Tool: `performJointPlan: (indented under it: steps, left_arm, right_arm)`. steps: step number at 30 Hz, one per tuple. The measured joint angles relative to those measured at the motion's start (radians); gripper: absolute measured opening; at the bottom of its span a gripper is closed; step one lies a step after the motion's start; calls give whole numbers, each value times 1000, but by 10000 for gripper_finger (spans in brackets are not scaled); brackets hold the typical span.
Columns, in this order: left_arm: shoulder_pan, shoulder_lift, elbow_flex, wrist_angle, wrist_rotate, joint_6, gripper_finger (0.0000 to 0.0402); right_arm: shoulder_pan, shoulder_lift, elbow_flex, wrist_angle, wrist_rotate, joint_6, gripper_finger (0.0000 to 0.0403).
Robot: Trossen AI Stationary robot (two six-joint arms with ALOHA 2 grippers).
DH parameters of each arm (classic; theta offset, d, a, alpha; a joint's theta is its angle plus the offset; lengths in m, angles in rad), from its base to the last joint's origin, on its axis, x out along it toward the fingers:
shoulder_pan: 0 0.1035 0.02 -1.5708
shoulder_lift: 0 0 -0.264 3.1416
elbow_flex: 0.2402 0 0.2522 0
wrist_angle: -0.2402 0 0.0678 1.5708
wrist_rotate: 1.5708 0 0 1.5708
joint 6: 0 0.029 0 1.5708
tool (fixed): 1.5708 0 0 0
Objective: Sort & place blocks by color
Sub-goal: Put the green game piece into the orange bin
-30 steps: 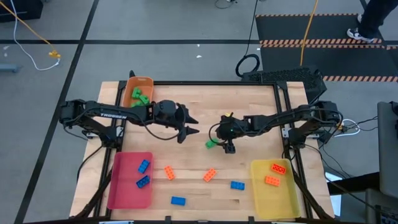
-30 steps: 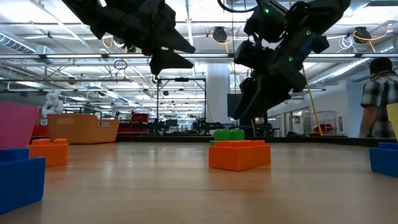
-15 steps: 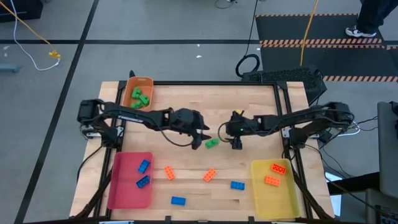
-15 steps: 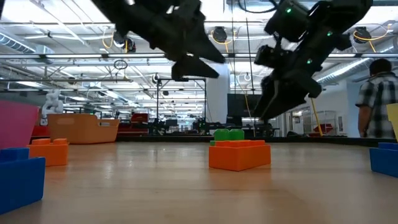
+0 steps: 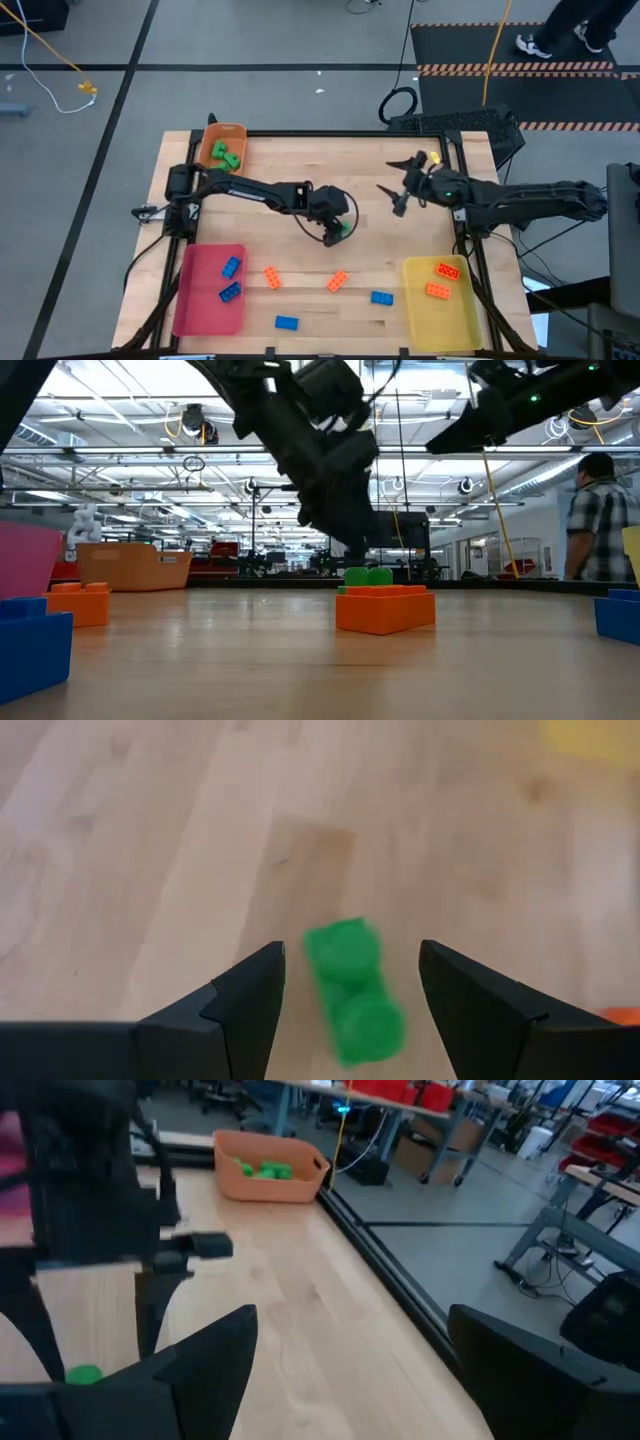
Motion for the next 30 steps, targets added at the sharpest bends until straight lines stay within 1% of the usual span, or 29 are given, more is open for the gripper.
performJointPlan:
  steps: [3,6,12,16,21,26,28,30]
  left_arm:
    - [0,26,16,-52,-3,17,239]
    - [-4,33,40,-39,-3,-18,259]
    - [-25,32,45,-51,1,-57,307]
    - [-40,49,46,-43,-22,-77,325]
    - [-43,125,45,-58,-43,-78,328]
    - [-46,150,46,-45,-127,-76,328]
    - [-44,148,46,-43,-145,-74,323]
    - [-43,136,44,-56,-166,-52,304]
  right_arm:
    - [0,-66,-30,-4,0,2,320]
    - [0,-108,-57,-6,0,4,320]
    - [0,-128,-66,0,0,-2,320]
    - [0,-128,-66,23,0,-6,320]
    - [1,-128,-66,31,-2,-3,320]
    - [2,-128,-66,29,-3,4,320]
    - [2,-128,-66,28,-3,5,320]
    - [2,-128,-66,28,-3,5,320]
